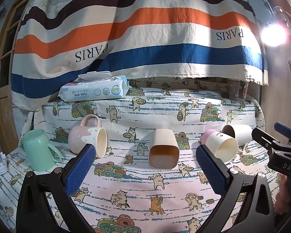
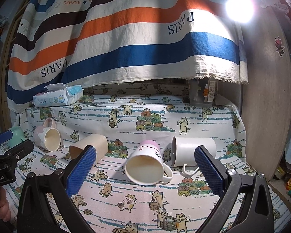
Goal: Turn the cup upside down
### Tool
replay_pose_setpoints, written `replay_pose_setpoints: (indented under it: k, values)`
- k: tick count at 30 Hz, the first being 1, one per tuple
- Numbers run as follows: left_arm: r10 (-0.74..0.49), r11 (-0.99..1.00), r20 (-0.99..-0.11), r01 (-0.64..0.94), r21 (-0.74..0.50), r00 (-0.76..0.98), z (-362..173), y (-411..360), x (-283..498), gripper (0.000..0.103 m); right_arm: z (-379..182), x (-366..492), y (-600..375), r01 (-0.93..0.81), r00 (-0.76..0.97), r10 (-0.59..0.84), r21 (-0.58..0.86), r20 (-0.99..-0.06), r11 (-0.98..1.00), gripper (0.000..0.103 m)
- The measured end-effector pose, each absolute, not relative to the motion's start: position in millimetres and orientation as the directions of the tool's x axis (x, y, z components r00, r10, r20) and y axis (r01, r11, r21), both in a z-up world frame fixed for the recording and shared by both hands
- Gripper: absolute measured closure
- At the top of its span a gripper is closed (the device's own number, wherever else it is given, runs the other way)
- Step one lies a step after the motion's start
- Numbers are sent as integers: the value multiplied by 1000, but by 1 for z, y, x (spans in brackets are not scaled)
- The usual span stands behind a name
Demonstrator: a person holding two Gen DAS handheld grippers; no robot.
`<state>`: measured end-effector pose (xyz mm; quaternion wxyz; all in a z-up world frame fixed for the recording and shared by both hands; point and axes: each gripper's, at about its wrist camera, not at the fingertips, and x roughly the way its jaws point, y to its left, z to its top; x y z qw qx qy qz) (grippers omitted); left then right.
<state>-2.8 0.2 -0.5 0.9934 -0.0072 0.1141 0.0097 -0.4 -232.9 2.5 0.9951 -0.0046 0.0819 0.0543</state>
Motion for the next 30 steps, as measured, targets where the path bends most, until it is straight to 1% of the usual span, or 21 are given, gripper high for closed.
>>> replay_pose_setpoints:
  k: [22,30]
  values:
    - [18,1000,-226,-21,-12,974,-1,1,-3,0,3,0,-232,-109,980,108,1,-165,994,1]
    - [28,999,-230,-34,-21,973,-2,4,-4,0,2,3,-232,-103,977,103,9,-188,995,1]
